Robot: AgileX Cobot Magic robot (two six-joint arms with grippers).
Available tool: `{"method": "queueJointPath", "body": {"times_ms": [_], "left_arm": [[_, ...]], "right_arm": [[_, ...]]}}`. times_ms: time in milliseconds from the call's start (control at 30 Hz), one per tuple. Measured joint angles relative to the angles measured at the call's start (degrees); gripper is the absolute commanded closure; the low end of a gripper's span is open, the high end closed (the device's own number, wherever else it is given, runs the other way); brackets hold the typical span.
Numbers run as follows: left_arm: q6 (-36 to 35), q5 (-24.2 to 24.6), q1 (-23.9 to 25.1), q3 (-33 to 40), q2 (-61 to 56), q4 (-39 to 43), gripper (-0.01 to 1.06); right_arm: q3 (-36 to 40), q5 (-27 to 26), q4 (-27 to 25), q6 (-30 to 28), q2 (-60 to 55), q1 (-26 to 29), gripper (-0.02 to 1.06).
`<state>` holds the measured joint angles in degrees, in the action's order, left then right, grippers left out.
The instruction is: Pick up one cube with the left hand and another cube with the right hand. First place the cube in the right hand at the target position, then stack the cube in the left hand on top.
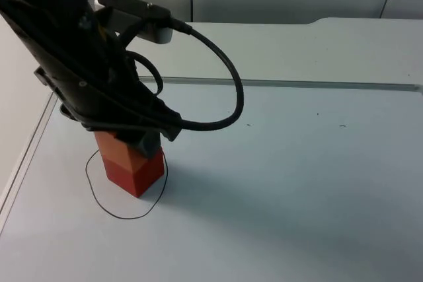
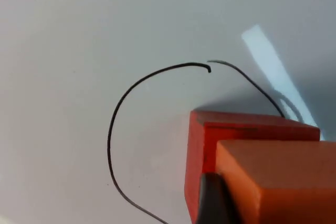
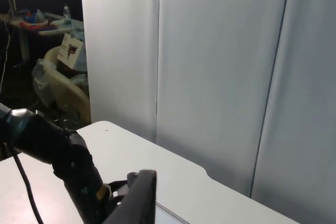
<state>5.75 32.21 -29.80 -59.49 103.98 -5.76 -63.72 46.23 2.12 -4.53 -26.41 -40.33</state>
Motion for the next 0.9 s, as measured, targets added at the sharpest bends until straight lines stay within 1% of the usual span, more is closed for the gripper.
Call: {"method": "queueJointPath", "body": {"times_ms": [533,633,667,733,767,800,833,867,900], "left_arm": [[0.1,-0.8,0.0,-0.1,1.4,-0.1,1.05],[0.1,-1.1,0.0,-0.3,1.6,0.0,1.04],[0.1,-1.2,0.0,-0.3,1.6,0.0,1.02],[0.1,-1.5,0.0,-0.3,1.6,0.0,0.9],[0.2,-1.7,0.0,-0.3,1.6,0.1,0.82],[0.2,-1.7,0.0,-0.3,1.6,0.1,0.79],[0.2,-1.7,0.0,-0.3,1.6,0.1,0.7],[0.2,-1.7,0.0,-0.3,1.6,0.1,0.7],[0.2,-1.7,0.0,-0.3,1.6,0.1,0.55]], "right_arm": [[0.0,0.0,0.0,0.2,0.0,0.0,0.07],[0.0,0.0,0.0,0.3,0.0,0.0,0.07],[0.0,0.0,0.0,0.4,0.0,0.0,0.07],[0.0,0.0,0.0,0.4,0.0,0.0,0.07],[0.0,0.0,0.0,0.6,0.0,0.0,0.07],[0.0,0.0,0.0,0.7,0.0,0.0,0.07],[0.0,0.0,0.0,0.7,0.0,0.0,0.07],[0.0,0.0,0.0,0.9,0.0,0.0,0.07],[0.0,0.0,0.0,0.9,0.0,0.0,0.07]]}}
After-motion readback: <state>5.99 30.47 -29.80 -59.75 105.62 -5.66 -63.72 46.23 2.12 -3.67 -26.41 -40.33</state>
